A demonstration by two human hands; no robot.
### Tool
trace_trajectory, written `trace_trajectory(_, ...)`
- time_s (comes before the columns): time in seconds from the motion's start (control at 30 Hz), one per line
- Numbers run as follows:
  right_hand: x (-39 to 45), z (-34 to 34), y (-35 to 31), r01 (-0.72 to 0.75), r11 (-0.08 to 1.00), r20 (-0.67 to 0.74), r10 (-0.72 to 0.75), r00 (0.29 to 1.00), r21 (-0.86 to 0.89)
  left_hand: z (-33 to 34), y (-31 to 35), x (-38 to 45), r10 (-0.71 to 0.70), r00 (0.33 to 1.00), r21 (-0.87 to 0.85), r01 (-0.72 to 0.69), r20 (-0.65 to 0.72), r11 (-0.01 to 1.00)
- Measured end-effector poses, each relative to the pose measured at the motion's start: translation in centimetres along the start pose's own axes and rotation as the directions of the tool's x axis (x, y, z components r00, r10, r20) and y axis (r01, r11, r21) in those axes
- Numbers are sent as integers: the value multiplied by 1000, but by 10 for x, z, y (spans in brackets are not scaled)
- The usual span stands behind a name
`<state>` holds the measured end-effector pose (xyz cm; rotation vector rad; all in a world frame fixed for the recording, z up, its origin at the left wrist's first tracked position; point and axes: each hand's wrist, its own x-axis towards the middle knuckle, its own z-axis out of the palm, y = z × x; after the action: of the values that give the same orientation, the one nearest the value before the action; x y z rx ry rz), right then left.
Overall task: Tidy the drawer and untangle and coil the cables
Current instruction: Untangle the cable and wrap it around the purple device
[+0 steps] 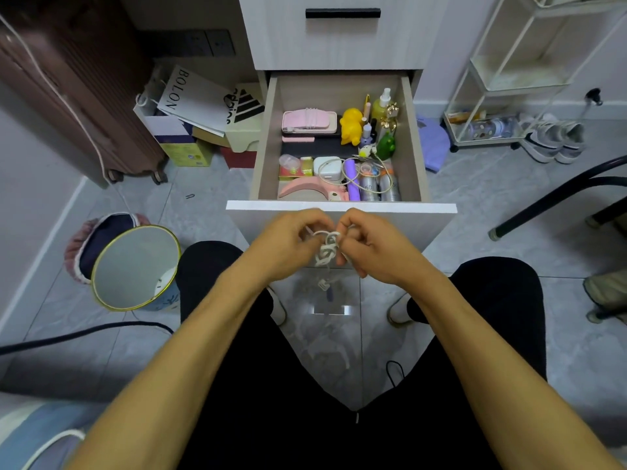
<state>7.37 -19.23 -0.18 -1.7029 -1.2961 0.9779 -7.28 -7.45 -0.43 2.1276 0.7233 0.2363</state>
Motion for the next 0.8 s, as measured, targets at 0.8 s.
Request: trace_trajectory(0.8,-1,23,9,-153,988,67,155,986,-34,14,-42,-7,-309,934,-59,303,-182,951)
